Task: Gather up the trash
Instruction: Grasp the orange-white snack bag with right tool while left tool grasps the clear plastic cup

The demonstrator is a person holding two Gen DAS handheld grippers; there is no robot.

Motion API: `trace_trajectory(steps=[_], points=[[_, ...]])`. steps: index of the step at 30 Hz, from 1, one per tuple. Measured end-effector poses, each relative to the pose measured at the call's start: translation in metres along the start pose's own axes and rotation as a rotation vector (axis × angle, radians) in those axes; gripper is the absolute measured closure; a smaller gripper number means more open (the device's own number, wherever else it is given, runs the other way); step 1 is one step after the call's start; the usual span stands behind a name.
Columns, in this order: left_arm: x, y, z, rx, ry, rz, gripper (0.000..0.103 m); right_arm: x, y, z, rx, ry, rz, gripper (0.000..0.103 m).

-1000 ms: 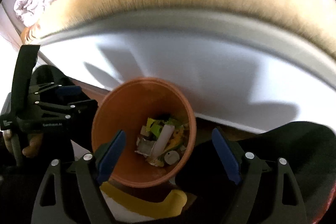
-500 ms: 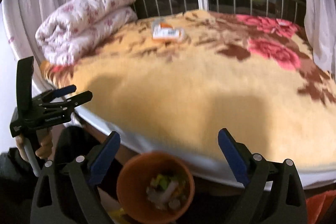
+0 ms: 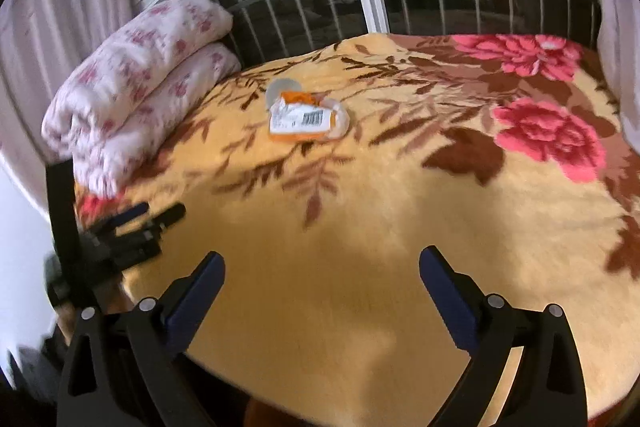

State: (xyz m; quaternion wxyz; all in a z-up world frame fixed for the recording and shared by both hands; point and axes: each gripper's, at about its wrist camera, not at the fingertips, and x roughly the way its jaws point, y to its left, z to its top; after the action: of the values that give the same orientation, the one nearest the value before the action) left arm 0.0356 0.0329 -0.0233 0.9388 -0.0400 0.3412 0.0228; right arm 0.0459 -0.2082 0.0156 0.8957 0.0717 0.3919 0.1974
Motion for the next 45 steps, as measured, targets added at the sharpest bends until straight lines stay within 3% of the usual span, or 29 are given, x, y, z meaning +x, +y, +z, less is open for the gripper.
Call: trace_trajectory(steps=[5,8,11,15,19,22,27,30,38,39,41,42,43,44,45], points=[[0.033,0.004,0.017,-0.013,0.022,0.021,0.017,0.046,0.009,0.043,0.084,0.023,0.051,0.007],[0.050,0.011,0.019,-0.050,0.063,-0.002,0.017,0.082,0.017,0.069,0.103,0.042,0.060,0.007],[0.061,0.020,0.015,-0.098,0.095,-0.033,0.017,0.108,0.024,0.089,0.053,0.050,0.008,0.007],[0.058,0.017,0.011,-0.083,0.078,-0.028,0.017,0.139,0.029,0.115,-0.067,0.053,-0.087,0.007],[0.058,0.014,0.010,-0.063,0.071,-0.017,0.017,0.162,0.026,0.130,-0.112,0.099,-0.085,0.007],[0.058,0.016,0.009,-0.075,0.064,-0.030,0.017,0.168,0.032,0.136,-0.226,0.119,-0.079,0.007],[0.058,0.016,0.008,-0.079,0.061,-0.034,0.017,0.166,0.066,0.111,-0.709,0.166,-0.120,0.006],[0.058,0.016,0.008,-0.075,0.064,-0.030,0.017,0.173,0.074,0.098,-0.882,0.194,-0.145,0.006],[0.059,0.015,0.007,-0.072,0.067,-0.043,0.013,0.219,0.084,0.117,-0.937,0.203,-0.138,0.006],[0.059,0.015,0.007,-0.074,0.068,-0.048,0.013,0.232,0.082,0.119,-0.922,0.240,-0.140,0.009],[0.059,0.016,0.007,-0.078,0.069,-0.056,0.012,0.244,0.077,0.120,-0.846,0.305,-0.096,0.030],[0.060,0.016,0.007,-0.079,0.070,-0.057,0.012,0.244,0.073,0.123,-0.758,0.340,-0.029,0.041],[0.060,0.017,0.006,-0.080,0.071,-0.058,0.012,0.240,0.072,0.124,-0.730,0.337,-0.010,0.057],[0.060,0.017,0.007,-0.080,0.071,-0.057,0.012,0.230,0.072,0.121,-0.709,0.313,-0.009,0.066],[0.060,0.016,0.006,-0.079,0.071,-0.056,0.012,0.222,0.071,0.117,-0.693,0.304,0.003,0.068]])
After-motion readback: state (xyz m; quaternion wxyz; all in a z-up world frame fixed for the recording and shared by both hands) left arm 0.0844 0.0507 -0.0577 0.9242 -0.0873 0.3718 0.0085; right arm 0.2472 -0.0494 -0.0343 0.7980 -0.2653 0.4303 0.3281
